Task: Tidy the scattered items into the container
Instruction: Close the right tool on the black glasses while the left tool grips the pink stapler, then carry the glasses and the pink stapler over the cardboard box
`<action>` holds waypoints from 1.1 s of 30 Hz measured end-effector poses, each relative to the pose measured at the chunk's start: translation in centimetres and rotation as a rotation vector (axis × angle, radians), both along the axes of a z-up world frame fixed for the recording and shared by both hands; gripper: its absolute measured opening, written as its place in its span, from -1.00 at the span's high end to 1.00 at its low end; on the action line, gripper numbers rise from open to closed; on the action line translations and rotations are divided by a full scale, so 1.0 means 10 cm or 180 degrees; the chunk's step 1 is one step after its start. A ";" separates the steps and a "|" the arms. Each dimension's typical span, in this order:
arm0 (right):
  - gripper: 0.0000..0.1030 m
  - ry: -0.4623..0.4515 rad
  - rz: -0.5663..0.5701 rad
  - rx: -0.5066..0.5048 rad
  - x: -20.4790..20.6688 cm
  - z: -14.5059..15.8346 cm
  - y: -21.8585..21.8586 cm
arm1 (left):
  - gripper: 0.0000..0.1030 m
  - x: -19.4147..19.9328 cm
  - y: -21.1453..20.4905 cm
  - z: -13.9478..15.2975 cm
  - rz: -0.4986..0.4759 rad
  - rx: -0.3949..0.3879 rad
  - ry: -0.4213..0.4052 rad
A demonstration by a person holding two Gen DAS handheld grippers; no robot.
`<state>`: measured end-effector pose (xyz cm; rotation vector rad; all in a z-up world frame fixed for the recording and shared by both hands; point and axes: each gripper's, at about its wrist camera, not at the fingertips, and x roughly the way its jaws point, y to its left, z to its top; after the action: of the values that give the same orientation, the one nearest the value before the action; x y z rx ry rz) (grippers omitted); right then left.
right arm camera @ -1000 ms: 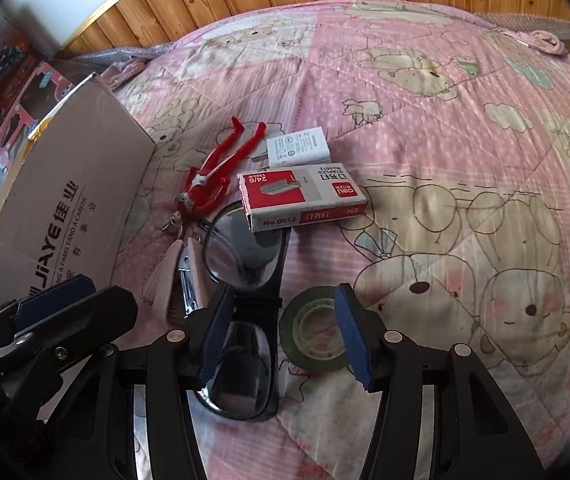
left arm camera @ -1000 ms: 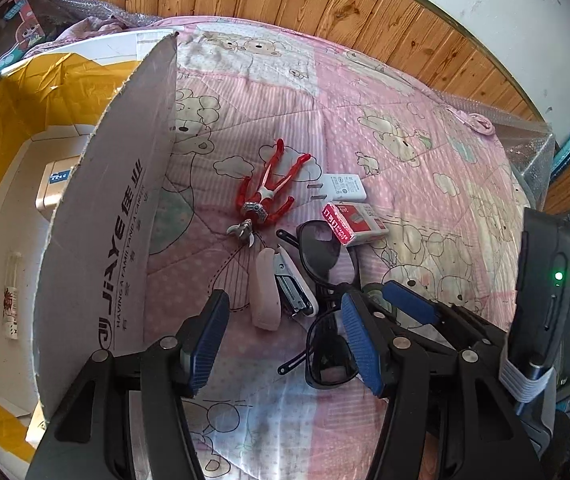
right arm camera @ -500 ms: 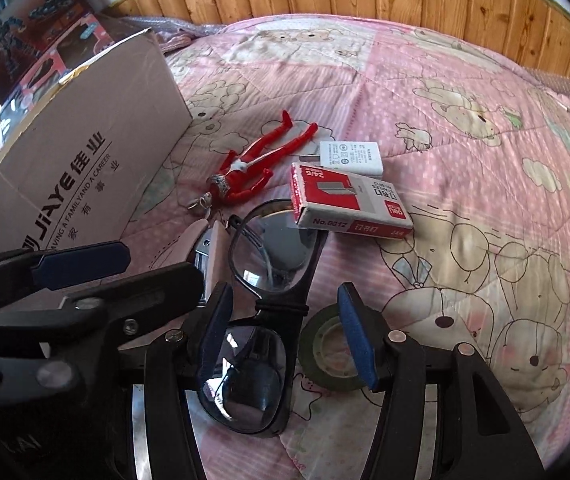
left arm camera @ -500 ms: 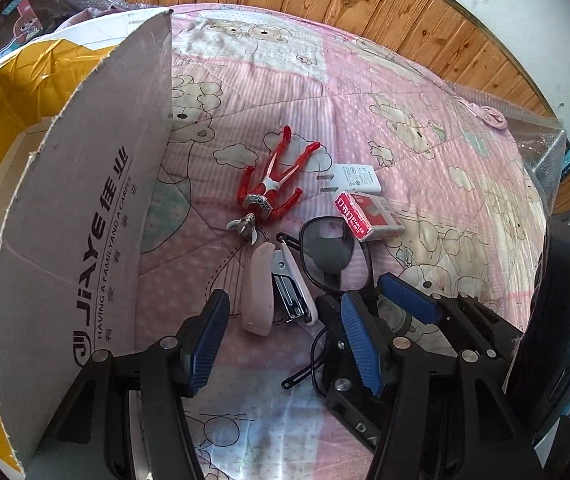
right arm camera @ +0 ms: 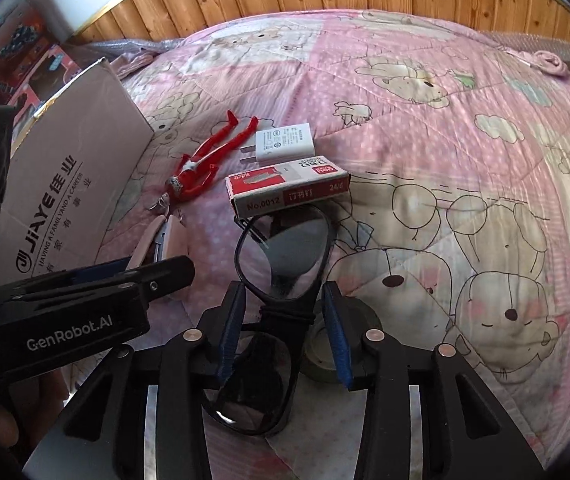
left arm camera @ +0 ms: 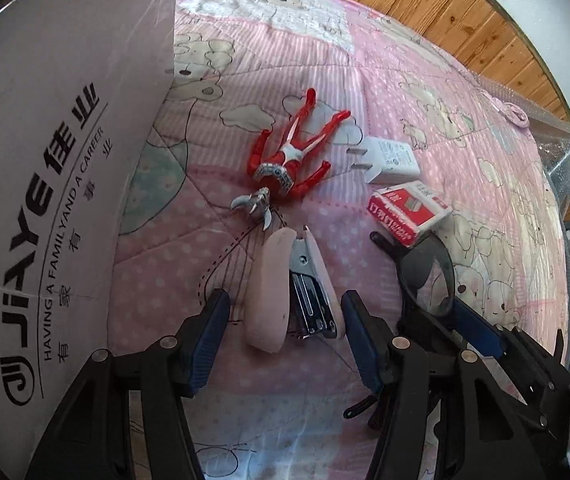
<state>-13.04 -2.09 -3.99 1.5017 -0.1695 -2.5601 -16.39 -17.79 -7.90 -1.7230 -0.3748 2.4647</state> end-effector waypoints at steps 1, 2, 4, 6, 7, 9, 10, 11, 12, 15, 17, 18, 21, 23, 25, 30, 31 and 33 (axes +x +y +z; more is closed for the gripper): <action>0.14 0.0028 0.0015 0.0025 0.01 -0.01 -0.01 | 0.07 0.00 0.01 0.00 -0.0031 -0.0039 0.0009; 0.19 0.0027 0.0004 0.0019 0.02 0.00 0.00 | 0.07 0.00 0.00 0.01 -0.0046 -0.0054 0.0016; 0.27 -0.0031 -0.0041 -0.0095 0.02 0.00 0.04 | 0.10 0.02 -0.03 0.03 -0.0030 -0.0006 0.0027; 0.31 -0.0064 -0.0075 -0.0156 0.03 0.03 0.08 | 0.10 0.06 -0.06 0.07 -0.0018 -0.0008 0.0057; 0.42 -0.0064 -0.0086 -0.0187 0.05 0.04 0.09 | 0.10 0.09 -0.07 0.10 -0.0012 0.0000 0.0072; 0.51 -0.0066 -0.0109 -0.0261 0.09 0.08 0.10 | 0.11 0.14 -0.07 0.15 -0.0011 0.0030 0.0099; 0.53 -0.0078 -0.0103 -0.0270 0.11 0.09 0.09 | 0.11 0.17 -0.07 0.18 -0.0013 0.0034 0.0116; 0.53 -0.0092 -0.0089 -0.0261 0.13 0.09 0.08 | 0.11 0.21 -0.07 0.20 -0.0014 0.0040 0.0132; 0.52 -0.0103 -0.0088 -0.0254 0.14 0.09 0.08 | 0.11 0.24 -0.07 0.23 -0.0022 0.0043 0.0137; 0.38 -0.0152 -0.0119 -0.0286 0.15 0.05 0.12 | 0.11 0.32 -0.06 0.24 -0.0053 0.0031 0.0116; 0.18 -0.0199 -0.0138 -0.0268 0.14 0.02 0.13 | 0.11 0.36 -0.06 0.22 -0.0057 0.0004 0.0084; 0.09 -0.0225 -0.0137 -0.0288 0.13 0.01 0.14 | 0.08 0.37 -0.06 0.19 -0.0068 -0.0004 0.0051; -0.04 -0.0275 -0.0080 -0.0353 0.12 -0.08 0.11 | 0.05 0.36 -0.05 0.09 -0.0073 -0.0059 -0.0048; -0.07 -0.0206 -0.0031 -0.0277 0.11 -0.09 0.08 | 0.05 0.34 -0.06 0.06 -0.0056 -0.0128 0.0006; -0.10 -0.0164 0.0010 -0.0192 0.11 -0.09 0.04 | 0.05 0.30 -0.05 0.06 -0.0065 -0.0213 0.0107; 0.19 -0.0117 0.0028 -0.0120 0.15 -0.07 0.02 | 0.22 0.23 -0.02 0.08 -0.0196 -0.0277 0.0207; 0.25 -0.0110 0.0001 -0.0135 0.16 -0.05 0.03 | 0.22 0.22 -0.02 0.10 -0.0204 -0.0276 0.0203; 0.25 -0.0109 -0.0030 -0.0143 0.19 -0.02 0.04 | 0.23 0.26 -0.06 0.12 -0.0171 -0.0175 0.0176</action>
<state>-11.12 -1.69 -4.14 1.5327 -0.2376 -2.5216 -13.83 -18.34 -6.68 -1.6583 -0.2541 2.5009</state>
